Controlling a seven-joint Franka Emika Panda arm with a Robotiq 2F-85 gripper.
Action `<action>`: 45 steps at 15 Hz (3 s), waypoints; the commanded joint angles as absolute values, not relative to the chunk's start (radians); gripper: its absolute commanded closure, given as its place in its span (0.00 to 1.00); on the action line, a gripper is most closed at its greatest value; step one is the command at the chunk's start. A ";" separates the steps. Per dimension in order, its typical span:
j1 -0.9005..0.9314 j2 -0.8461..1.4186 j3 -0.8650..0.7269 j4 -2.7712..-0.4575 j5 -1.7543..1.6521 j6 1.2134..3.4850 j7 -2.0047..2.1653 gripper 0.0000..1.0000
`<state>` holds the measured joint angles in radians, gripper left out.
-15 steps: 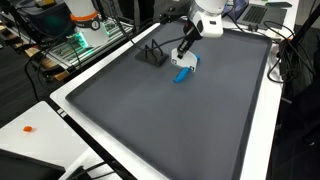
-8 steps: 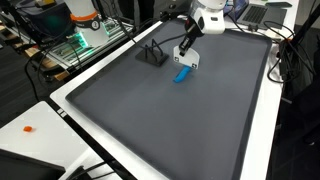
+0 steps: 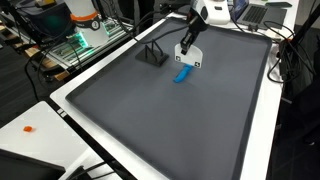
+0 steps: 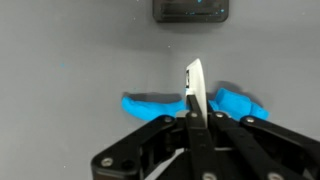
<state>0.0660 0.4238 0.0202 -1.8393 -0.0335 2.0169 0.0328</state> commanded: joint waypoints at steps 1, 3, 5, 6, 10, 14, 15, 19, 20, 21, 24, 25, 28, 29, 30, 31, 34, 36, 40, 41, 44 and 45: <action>0.072 0.402 0.009 -1.855 -0.074 2.043 0.064 0.99; 0.071 0.409 0.007 -1.847 -0.085 2.048 0.069 0.99; 0.070 0.420 0.004 -1.838 -0.092 2.056 0.075 0.99; 0.069 0.426 0.004 -1.835 -0.091 2.063 0.074 0.99; 0.070 0.446 -0.003 -1.825 -0.103 2.079 0.078 0.99; 0.070 0.473 -0.007 -1.810 -0.109 2.083 0.073 0.99; 0.071 0.480 -0.009 -1.807 -0.112 2.091 0.076 0.99; 0.075 0.508 -0.012 -1.792 -0.129 2.101 0.077 0.99; 0.075 0.513 -0.012 -1.791 -0.130 2.103 0.076 0.99; 0.075 0.518 -0.012 -1.790 -0.131 2.103 0.077 0.99; 0.074 0.532 -0.012 -1.790 -0.129 2.103 0.075 0.99; 0.074 0.536 -0.012 -1.791 -0.128 2.105 0.075 0.99; 0.071 0.545 -0.012 -1.794 -0.124 2.106 0.074 0.99; 0.070 0.548 -0.012 -1.795 -0.123 2.105 0.074 0.99; 0.069 0.551 -0.013 -1.796 -0.121 2.103 0.073 0.99; 0.068 0.554 -0.013 -1.796 -0.120 2.101 0.073 0.99; 0.065 0.553 -0.011 -1.797 -0.110 2.070 0.068 0.99; 0.062 0.550 -0.006 -1.797 -0.098 2.023 0.061 0.99; 0.057 0.549 0.000 -1.800 -0.090 1.937 0.044 0.99; 0.057 0.548 0.001 -1.799 -0.091 1.934 0.046 0.99; 0.057 0.534 0.000 -1.804 -0.090 1.946 0.053 0.99; 0.056 0.529 0.001 -1.804 -0.089 1.944 0.051 0.99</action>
